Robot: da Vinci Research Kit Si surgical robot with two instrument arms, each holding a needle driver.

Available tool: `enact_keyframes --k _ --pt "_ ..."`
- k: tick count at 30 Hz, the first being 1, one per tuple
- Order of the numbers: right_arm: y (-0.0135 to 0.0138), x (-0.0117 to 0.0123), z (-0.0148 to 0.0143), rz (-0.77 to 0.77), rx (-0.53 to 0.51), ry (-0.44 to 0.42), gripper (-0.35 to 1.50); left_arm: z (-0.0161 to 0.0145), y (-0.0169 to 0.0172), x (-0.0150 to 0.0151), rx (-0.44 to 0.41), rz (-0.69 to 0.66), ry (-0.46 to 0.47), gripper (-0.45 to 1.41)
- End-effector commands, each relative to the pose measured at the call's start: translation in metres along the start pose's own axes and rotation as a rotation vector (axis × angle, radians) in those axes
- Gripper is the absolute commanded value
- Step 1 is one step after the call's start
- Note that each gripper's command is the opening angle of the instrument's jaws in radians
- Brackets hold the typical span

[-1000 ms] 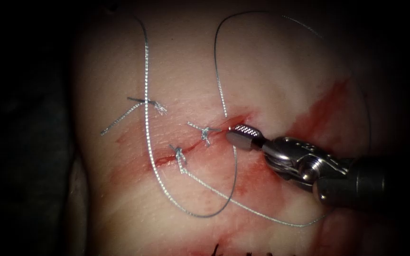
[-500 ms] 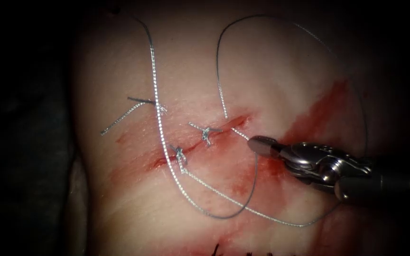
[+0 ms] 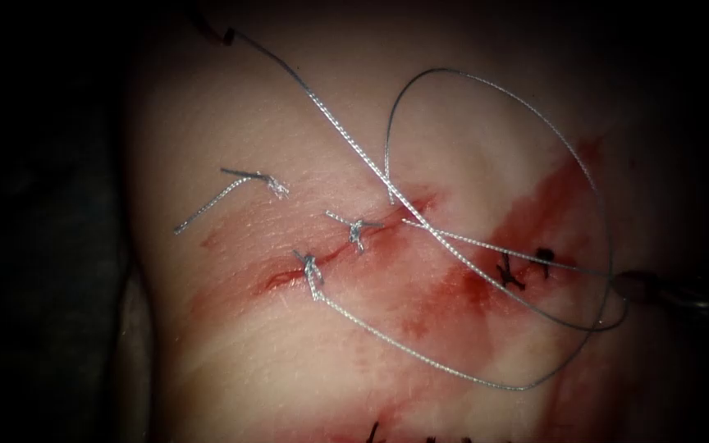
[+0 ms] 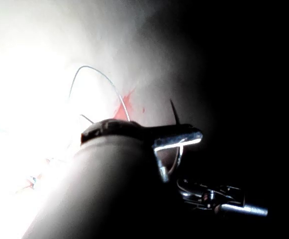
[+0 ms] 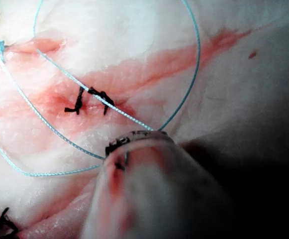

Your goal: Wound Closure

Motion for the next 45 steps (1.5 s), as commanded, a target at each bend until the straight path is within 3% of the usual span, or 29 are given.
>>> enact_keyframes --k 1,5,6,7,8,9,11,12,14,15,19,21,22,23,24,26,29,34,40,44,45 --pt "0.0012 0.0 -0.0014 0.008 -0.025 -0.023 -0.35 0.0004 -0.0006 0.0 -0.001 -0.002 -0.005 -0.45" --pt "0.0009 -0.0003 -0.0022 0.02 -0.029 -0.025 -0.35 0.0005 -0.0008 -0.0002 0.0 -0.003 -0.009 -0.45" --pt "-0.0003 -0.0001 -0.0022 -0.005 -0.029 -0.012 0.56 0.0005 -0.001 -0.0004 0.0 -0.003 -0.015 -0.45" --pt "-0.0003 -0.0001 -0.0022 -0.005 -0.029 -0.012 0.56 0.0005 -0.001 -0.0004 0.0 -0.003 -0.015 -0.45" --pt "-0.0009 0.0 -0.0023 -0.036 -0.013 0.008 0.91 0.0005 -0.0011 -0.0005 0.0 -0.003 -0.021 -0.45" --pt "-0.0025 0.0009 -0.0025 -0.101 0.023 0.069 1.13 0.0005 -0.0013 -0.0009 -0.012 -0.018 -0.053 -0.45" --pt "-0.0037 0.0021 -0.003 -0.083 0.073 0.144 1.13 0.0003 -0.0015 -0.0013 -0.028 -0.063 -0.107 -0.45" --pt "-0.0052 0.0038 -0.0037 -0.134 0.096 0.22 1.11 0.0002 -0.0016 -0.002 -0.036 -0.099 -0.19 -0.45" --pt "-0.0058 0.0046 -0.004 -0.147 0.1 0.25 1.03 0.0002 -0.0016 -0.0024 -0.035 -0.128 -0.227 -0.45" --pt "-0.0078 0.0067 -0.004 -0.168 0.081 0.297 0.51 0.0003 -0.0016 -0.0036 -0.032 -0.174 -0.298 -0.45" --pt "-0.0103 0.0072 -0.0018 -0.261 0.088 0.298 0.52 0.0009 -0.0018 -0.0049 -0.03 -0.209 -0.37 -0.45" --pt "-0.0115 0.0066 0.0 -0.356 0.145 0.294 0.14 0.0012 -0.002 -0.0056 -0.028 -0.226 -0.413 -0.45" --pt "-0.0122 0.0061 0.0012 -0.405 0.148 0.301 0.22 0.0012 -0.0021 -0.0058 -0.027 -0.235 -0.42 -0.45" --pt "-0.0132 0.0058 0.0028 -0.445 0.135 0.314 0.51 0.0012 -0.0022 -0.006 -0.025 -0.245 -0.423 -0.45" --pt "-0.0141 0.0055 0.0042 -0.475 0.132 0.321 0.66 0.0012 -0.0023 -0.006 -0.022 -0.258 -0.427 -0.45" --pt "-0.0153 0.0053 0.0063 -0.541 0.154 0.324 0.52 0.0013 -0.0023 -0.006 -0.024 -0.25 -0.423 -0.45" --pt "-0.0167 0.0056 0.0088 -0.604 0.163 0.33 0.64 0.0014 -0.0023 -0.006 -0.024 -0.252 -0.429 -0.45" --pt "-0.0178 0.0064 0.0116 -0.651 0.142 0.342 0.46 0.0015 -0.0024 -0.006 -0.026 -0.242 -0.428 -0.45" --pt "-0.0176 0.006 0.0152 -0.675 0.112 0.349 0.61 0.0015 -0.0024 -0.0061 -0.026 -0.244 -0.432 -0.45" --pt "-0.0174 0.0055 0.0167 -0.718 0.082 0.301 0.62 0.0016 -0.0024 -0.0062 -0.026 -0.245 -0.434 -0.45" --pt "-0.0176 0.0054 0.017 -0.731 0.076 0.294 0.46 0.0016 -0.0024 -0.0062 -0.026 -0.245 -0.435 -0.45"
